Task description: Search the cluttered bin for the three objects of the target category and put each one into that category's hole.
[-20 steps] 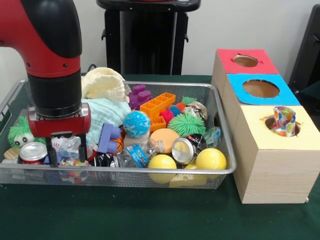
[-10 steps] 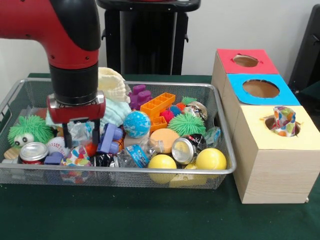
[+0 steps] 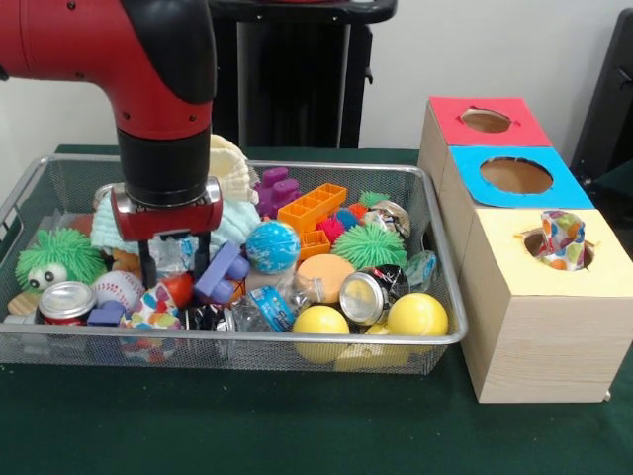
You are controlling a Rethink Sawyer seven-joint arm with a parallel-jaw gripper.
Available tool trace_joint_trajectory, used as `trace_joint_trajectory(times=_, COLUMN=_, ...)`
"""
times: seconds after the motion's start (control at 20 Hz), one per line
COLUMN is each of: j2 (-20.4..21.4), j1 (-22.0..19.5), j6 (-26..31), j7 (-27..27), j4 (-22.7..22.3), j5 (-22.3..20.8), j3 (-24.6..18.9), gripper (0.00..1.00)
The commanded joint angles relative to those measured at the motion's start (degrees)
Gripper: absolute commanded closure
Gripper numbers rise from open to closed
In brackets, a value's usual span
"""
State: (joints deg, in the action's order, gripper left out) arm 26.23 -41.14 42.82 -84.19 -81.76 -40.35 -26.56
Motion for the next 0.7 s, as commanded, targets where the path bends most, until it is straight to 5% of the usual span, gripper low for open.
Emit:
trace_joint_trajectory(times=0.05, j2=-7.54, j1=0.52, j6=-3.68, j7=-0.40, j4=2.34, j5=-2.08, j3=1.78, gripper=0.00)
trace_joint_trajectory(times=0.7, j2=-7.96, j1=1.42, j6=-3.73, j7=-0.97, j4=3.29, j5=-1.32, j3=1.99, gripper=0.00)
